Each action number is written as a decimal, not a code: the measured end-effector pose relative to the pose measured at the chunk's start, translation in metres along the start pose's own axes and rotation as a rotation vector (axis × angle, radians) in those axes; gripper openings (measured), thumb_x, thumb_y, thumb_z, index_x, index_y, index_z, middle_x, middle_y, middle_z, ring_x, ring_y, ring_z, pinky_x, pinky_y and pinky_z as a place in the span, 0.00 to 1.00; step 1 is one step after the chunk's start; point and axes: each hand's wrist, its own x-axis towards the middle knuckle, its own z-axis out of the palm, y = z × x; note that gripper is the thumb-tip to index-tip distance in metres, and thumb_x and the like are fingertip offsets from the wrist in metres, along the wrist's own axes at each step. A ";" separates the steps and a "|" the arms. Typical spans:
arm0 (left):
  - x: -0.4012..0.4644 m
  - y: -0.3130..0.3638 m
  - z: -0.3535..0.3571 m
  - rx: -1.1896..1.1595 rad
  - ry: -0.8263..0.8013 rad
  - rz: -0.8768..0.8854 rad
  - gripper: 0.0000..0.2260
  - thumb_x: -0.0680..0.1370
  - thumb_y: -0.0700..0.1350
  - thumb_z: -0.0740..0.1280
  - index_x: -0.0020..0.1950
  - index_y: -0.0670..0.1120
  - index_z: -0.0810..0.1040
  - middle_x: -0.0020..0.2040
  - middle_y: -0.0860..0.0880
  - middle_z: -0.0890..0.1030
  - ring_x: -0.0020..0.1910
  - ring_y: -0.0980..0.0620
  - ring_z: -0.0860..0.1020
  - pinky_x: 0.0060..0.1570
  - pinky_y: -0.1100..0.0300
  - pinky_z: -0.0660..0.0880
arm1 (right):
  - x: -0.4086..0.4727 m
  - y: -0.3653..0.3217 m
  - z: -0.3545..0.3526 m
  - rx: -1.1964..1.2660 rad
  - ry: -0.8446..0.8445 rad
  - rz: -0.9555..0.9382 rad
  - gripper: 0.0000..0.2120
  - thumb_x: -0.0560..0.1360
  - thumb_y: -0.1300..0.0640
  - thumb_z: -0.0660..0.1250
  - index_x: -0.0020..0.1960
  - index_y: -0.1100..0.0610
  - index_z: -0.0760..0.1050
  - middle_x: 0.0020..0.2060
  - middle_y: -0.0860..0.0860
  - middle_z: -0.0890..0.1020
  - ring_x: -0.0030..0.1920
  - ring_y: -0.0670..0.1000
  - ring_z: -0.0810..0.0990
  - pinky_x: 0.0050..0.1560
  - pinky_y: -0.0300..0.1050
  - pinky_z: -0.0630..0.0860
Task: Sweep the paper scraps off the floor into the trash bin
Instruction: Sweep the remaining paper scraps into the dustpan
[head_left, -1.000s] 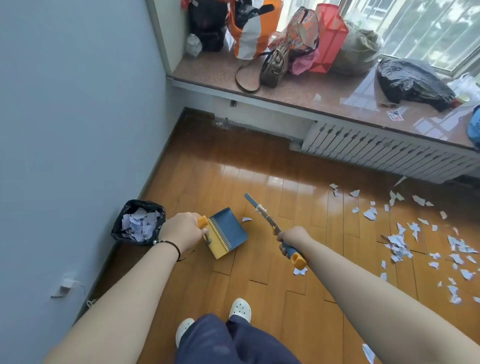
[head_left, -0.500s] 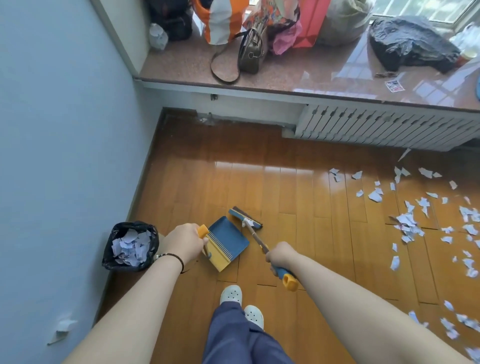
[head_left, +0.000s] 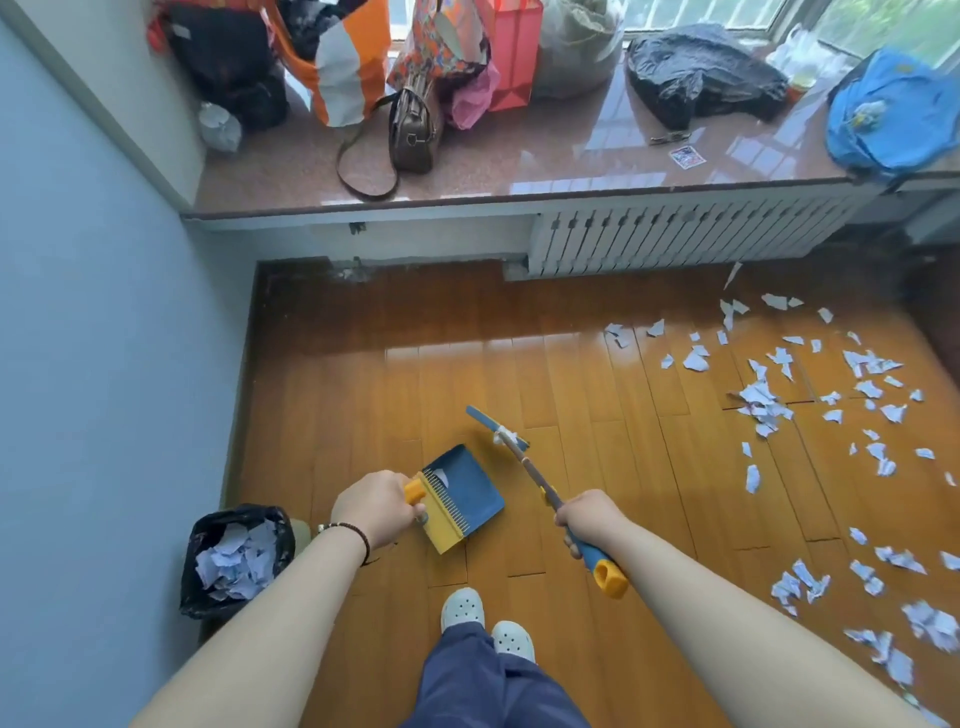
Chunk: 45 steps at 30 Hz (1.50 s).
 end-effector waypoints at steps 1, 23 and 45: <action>0.002 0.010 0.000 0.041 -0.009 0.031 0.11 0.79 0.57 0.66 0.43 0.52 0.77 0.38 0.53 0.81 0.38 0.51 0.80 0.33 0.59 0.73 | 0.006 0.007 -0.002 0.030 0.031 0.013 0.09 0.77 0.65 0.63 0.55 0.68 0.74 0.29 0.59 0.75 0.25 0.54 0.73 0.29 0.44 0.73; 0.013 0.158 0.050 0.329 -0.029 0.331 0.08 0.81 0.52 0.66 0.45 0.49 0.75 0.42 0.50 0.80 0.40 0.48 0.79 0.38 0.57 0.75 | 0.013 0.106 -0.012 0.582 0.017 0.216 0.03 0.78 0.65 0.63 0.50 0.66 0.72 0.28 0.58 0.73 0.21 0.52 0.70 0.22 0.39 0.69; 0.005 0.180 0.057 0.188 -0.023 0.171 0.10 0.80 0.56 0.67 0.42 0.53 0.76 0.37 0.54 0.80 0.36 0.54 0.79 0.33 0.60 0.75 | 0.028 0.151 -0.075 0.524 0.040 0.161 0.06 0.75 0.66 0.65 0.51 0.65 0.73 0.34 0.59 0.76 0.29 0.55 0.75 0.31 0.45 0.73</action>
